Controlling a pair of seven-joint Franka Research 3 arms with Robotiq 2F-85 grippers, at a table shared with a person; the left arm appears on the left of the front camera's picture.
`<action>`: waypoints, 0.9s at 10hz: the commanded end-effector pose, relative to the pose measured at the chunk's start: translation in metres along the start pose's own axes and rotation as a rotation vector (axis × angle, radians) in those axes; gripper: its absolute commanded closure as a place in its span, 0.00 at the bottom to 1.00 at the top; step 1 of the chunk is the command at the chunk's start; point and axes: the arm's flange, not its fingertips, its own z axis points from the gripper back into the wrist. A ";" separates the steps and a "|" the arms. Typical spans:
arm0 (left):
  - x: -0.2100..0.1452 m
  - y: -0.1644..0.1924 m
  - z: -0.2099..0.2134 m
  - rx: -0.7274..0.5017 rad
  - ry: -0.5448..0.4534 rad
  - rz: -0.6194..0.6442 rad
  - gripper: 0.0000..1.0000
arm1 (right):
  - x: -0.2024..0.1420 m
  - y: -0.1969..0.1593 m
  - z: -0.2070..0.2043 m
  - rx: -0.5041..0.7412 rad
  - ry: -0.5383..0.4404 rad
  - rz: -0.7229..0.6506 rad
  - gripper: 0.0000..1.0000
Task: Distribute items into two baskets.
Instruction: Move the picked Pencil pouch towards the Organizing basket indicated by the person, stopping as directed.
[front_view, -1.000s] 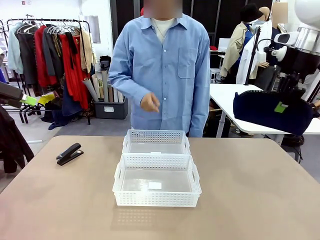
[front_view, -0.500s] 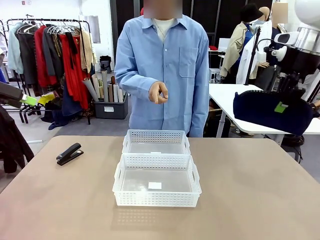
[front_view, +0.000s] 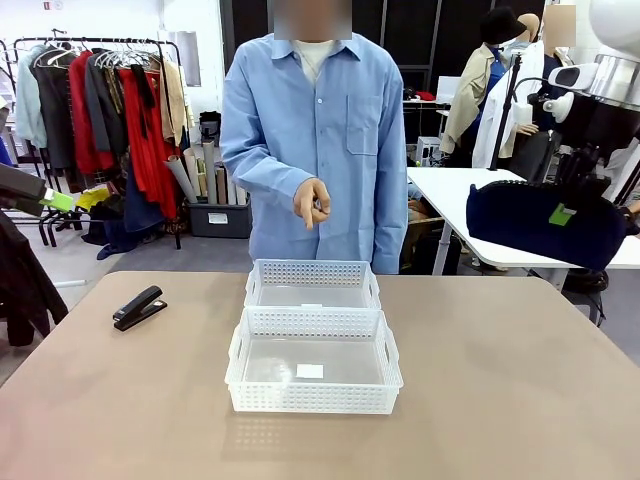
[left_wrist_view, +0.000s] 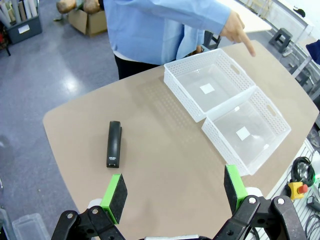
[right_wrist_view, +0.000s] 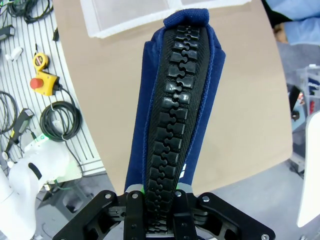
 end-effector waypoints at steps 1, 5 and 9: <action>0.001 0.001 -0.001 -0.015 -0.017 -0.006 0.00 | 0.000 0.000 0.000 -0.009 -0.005 -0.015 1.00; 0.001 0.001 -0.001 -0.015 -0.017 -0.006 0.00 | 0.000 0.000 0.000 -0.009 -0.005 -0.015 1.00; 0.001 0.001 -0.001 -0.015 -0.017 -0.006 0.00 | 0.007 0.002 -0.005 0.004 0.004 0.011 1.00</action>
